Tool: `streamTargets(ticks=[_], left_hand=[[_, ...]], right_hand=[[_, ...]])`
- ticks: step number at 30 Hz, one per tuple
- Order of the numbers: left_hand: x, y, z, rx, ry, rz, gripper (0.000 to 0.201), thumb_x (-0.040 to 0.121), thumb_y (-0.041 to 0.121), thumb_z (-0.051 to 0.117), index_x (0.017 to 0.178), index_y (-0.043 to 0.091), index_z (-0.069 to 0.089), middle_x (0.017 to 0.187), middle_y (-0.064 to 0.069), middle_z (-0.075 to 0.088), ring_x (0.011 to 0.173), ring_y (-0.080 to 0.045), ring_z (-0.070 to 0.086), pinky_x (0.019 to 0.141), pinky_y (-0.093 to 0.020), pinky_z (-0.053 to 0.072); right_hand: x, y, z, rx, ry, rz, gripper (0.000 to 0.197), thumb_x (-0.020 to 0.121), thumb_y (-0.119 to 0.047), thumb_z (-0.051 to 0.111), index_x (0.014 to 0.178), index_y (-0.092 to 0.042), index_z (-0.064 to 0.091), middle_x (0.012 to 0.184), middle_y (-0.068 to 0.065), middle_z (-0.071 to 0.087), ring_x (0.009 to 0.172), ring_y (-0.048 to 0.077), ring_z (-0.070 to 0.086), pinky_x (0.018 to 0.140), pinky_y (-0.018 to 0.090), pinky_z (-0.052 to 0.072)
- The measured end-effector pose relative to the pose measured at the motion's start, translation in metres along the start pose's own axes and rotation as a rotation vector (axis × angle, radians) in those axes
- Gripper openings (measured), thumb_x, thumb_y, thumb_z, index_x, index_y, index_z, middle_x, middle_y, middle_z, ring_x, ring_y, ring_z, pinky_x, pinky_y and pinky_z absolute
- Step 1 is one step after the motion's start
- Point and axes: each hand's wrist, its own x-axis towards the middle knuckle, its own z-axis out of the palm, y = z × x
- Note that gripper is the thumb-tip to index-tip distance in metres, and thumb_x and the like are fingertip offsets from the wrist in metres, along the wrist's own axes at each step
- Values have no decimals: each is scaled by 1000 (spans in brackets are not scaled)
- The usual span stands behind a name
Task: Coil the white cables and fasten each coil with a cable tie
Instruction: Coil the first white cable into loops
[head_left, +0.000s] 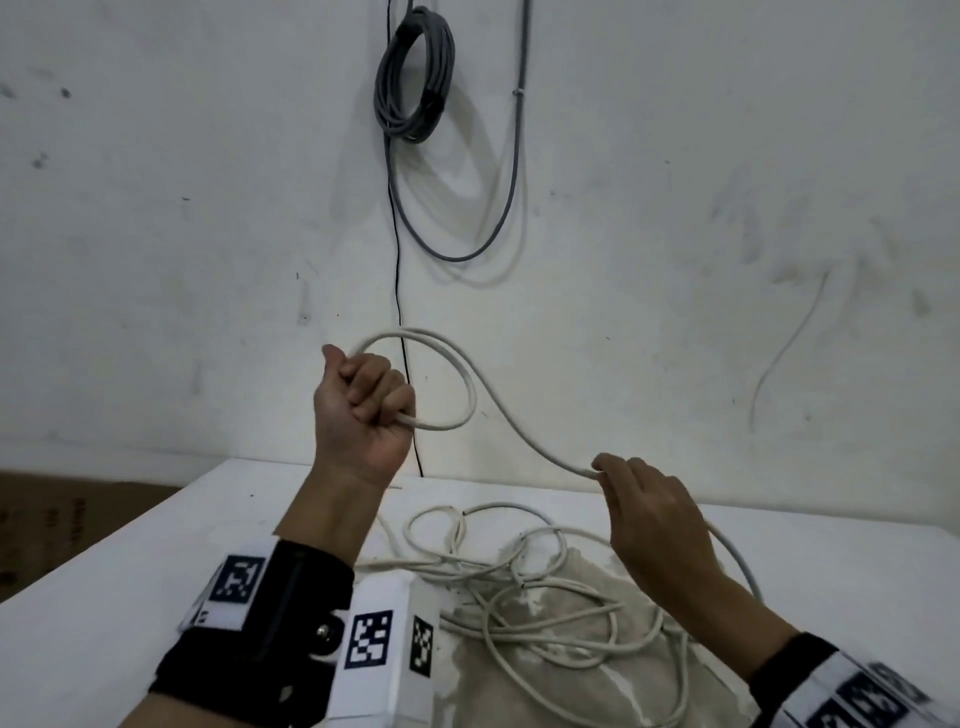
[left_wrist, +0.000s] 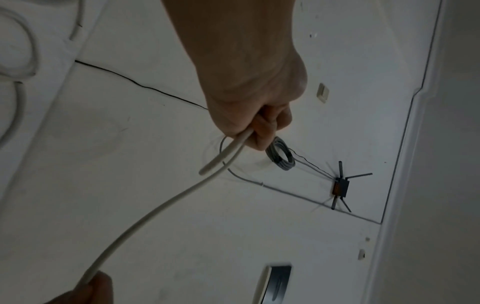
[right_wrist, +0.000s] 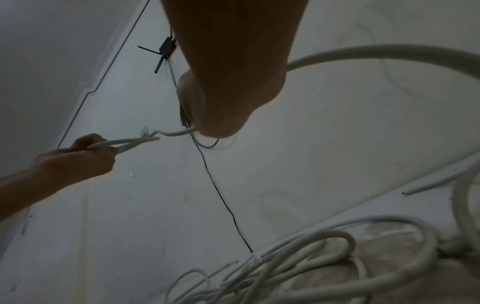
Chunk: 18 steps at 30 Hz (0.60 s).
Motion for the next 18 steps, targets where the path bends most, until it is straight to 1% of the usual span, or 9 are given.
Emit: streamTargets(ticks=[2,4,6,8,10,11,14,16,18], left_hand=[[0,-3,1,-11,-4,16,58,98,47,27,51,17,42,34,7,30,23,-8,27,30,-14,19],[-2,-8,3,-4,-21,34,53,98,48,26,58,17,41,37,8,32,26,-6,28,32,-14,23],[-2,-14,7,34,-26,48,47,99,46,26,64,16,40,40,9,34,29,-4,31,36,-13,29],[-3,-23,12,168,-10,65,41,100,39,28,68,16,39,44,8,39,35,-3,36,42,-15,37],[-7,-34,14,481,-38,120,34,101,33,30,75,14,40,52,4,52,42,-8,46,49,-19,45],[-11,-39,12,710,-93,161,30,101,31,29,80,13,41,62,2,60,48,-10,53,54,-21,50],[-23,-53,2,1353,-377,204,29,93,42,28,95,16,40,99,0,67,81,-15,68,73,-32,55],[-29,-57,-5,1666,-495,167,27,89,49,30,96,24,36,107,2,64,92,-15,66,80,-40,54],[-30,-61,-9,1921,-537,144,26,95,47,31,101,22,36,110,-1,64,92,-23,65,77,-48,53]], right_hand=[[1,1,4,3,12,-42,7,85,-8,55,78,-10,59,57,5,48,42,24,43,43,25,31],[4,-4,7,-27,-30,-121,8,74,-5,66,72,-11,62,57,5,48,41,23,44,43,23,27],[5,-12,11,-44,-75,-244,17,62,1,69,70,-12,63,58,5,51,42,23,46,42,23,32],[4,-20,13,-49,-103,-376,18,64,2,59,73,-12,64,61,5,54,46,22,46,45,26,38],[3,-29,11,-24,-121,-485,27,69,0,47,84,-11,66,67,6,58,52,21,49,50,28,41],[3,-32,10,0,-120,-525,32,70,0,45,93,-10,64,70,6,59,57,21,49,54,29,42],[9,-35,4,79,-98,-580,42,71,2,44,110,-9,56,76,7,59,67,18,43,61,28,39],[14,-34,-1,115,-96,-583,40,73,2,45,110,-7,60,75,8,59,68,19,41,58,29,40],[18,-32,-7,145,-119,-559,34,74,1,48,104,-4,63,73,10,58,63,21,45,54,31,43]])
